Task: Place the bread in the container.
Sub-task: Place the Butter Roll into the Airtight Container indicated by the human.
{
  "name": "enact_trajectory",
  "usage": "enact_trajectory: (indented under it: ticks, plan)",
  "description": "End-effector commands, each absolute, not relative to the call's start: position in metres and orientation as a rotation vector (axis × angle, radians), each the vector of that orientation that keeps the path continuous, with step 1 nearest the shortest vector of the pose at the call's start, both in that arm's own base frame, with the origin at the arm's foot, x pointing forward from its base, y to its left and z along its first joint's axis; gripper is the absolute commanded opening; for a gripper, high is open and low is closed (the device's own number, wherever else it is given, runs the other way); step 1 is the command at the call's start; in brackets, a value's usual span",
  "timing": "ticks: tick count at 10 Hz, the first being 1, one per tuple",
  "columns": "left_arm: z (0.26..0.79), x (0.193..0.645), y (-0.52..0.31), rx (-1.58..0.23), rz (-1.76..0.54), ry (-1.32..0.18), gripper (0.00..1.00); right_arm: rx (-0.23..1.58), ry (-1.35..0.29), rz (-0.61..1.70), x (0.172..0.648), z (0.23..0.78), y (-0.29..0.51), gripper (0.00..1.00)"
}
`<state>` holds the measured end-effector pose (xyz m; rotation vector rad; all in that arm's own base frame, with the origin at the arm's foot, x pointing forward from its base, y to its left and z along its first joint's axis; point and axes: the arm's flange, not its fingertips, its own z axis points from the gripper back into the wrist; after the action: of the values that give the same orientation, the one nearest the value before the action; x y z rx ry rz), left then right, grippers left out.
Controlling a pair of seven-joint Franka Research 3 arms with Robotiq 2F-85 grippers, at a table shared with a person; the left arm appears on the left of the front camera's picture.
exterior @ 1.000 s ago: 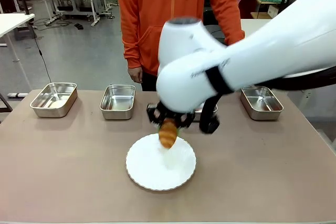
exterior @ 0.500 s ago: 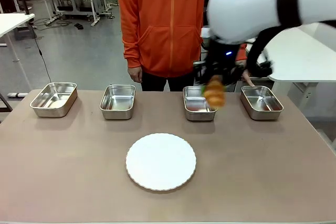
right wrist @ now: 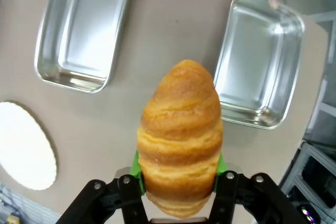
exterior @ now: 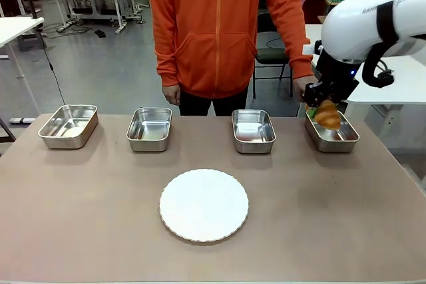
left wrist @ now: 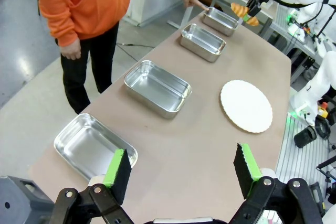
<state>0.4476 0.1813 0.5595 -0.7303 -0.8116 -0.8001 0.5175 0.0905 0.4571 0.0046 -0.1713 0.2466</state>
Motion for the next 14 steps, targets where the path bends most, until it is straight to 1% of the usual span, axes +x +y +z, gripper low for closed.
enact_trajectory:
  ticks: [1,3,4,5,7,11,14]
  plan:
    - [0.561,0.446,0.181,-0.733,-0.816,-0.818,1.00,0.004,-0.167,0.219,0.501,0.481,0.104,0.56]
    - [0.561,0.446,0.181,-0.733,-0.816,-0.818,1.00,0.004,-0.167,0.219,0.501,0.481,0.104,0.56]
    - [0.561,0.446,0.181,-0.733,-0.816,-0.818,1.00,0.003,-0.168,0.243,0.508,0.471,0.100,0.56]
    - [0.561,0.446,0.181,-0.733,-0.816,-0.818,1.00,0.037,-0.174,0.189,0.527,0.479,0.075,0.56]
    - [0.561,0.446,0.181,-0.733,-0.816,-0.818,1.00,0.071,-0.163,0.172,0.552,0.474,0.049,0.56]
    - [0.561,0.446,0.181,-0.733,-0.816,-0.818,1.00,0.102,-0.134,0.172,0.602,0.426,0.014,0.56]
    - [0.561,0.446,0.181,-0.733,-0.816,-0.818,1.00,0.080,-0.148,0.149,0.622,0.389,-0.004,0.56]
